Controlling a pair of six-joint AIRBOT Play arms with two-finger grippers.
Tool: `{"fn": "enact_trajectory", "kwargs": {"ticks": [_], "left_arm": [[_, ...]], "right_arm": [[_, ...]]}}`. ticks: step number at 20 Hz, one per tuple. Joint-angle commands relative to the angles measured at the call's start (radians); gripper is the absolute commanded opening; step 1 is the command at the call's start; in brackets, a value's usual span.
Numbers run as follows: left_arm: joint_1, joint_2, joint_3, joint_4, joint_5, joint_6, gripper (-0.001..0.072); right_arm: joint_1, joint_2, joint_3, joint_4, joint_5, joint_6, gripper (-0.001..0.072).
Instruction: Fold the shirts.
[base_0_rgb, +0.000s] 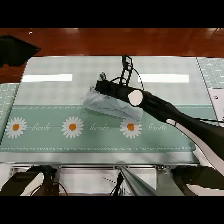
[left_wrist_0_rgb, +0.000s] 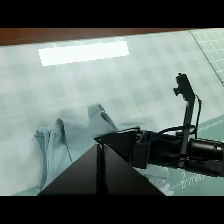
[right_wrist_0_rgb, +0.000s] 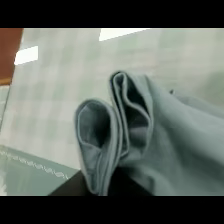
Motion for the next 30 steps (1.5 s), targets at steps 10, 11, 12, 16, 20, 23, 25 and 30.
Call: {"fn": "enact_trajectory", "kwargs": {"ticks": [10,11,12,16,20,23,25,30], "left_arm": [[0.0,-0.016,-0.019,0.189,-0.015,-0.001,0.0023],[0.0,-0.017,-0.019,0.221,-0.016,-0.001,0.0023],[0.0,-0.018,-0.019,0.244,-0.016,-0.008,0.0024],[0.0,-0.024,-0.039,0.274,-0.019,-0.034,0.0024],[0.0,-0.024,-0.122,0.274,-0.02,-0.034,0.0024],[0.0,-0.024,-0.186,0.273,-0.023,-0.034,0.0024],[0.0,-0.024,-0.21,0.273,-0.023,-0.034,0.0024],[0.0,-0.024,-0.219,0.273,-0.023,-0.034,0.0024]], "right_arm": [[-0.33,0.268,0.058,-0.625,0.77,-0.069,0.0489],[-0.393,0.301,0.058,-0.787,0.908,-0.069,0.0479],[-0.463,0.323,0.054,-0.96,1.044,-0.071,0.0435],[-0.832,0.356,-0.121,-0.717,1.148,-0.171,0.0525],[-1.003,0.355,-0.394,-0.108,0.924,-0.285,0.0557],[-0.92,0.332,-0.504,0.088,0.792,-0.361,0.0556],[-0.826,0.282,-0.513,0.175,0.722,-0.402,0.0556],[-0.616,0.135,-0.512,0.448,0.511,-0.48,0.0553]]}}
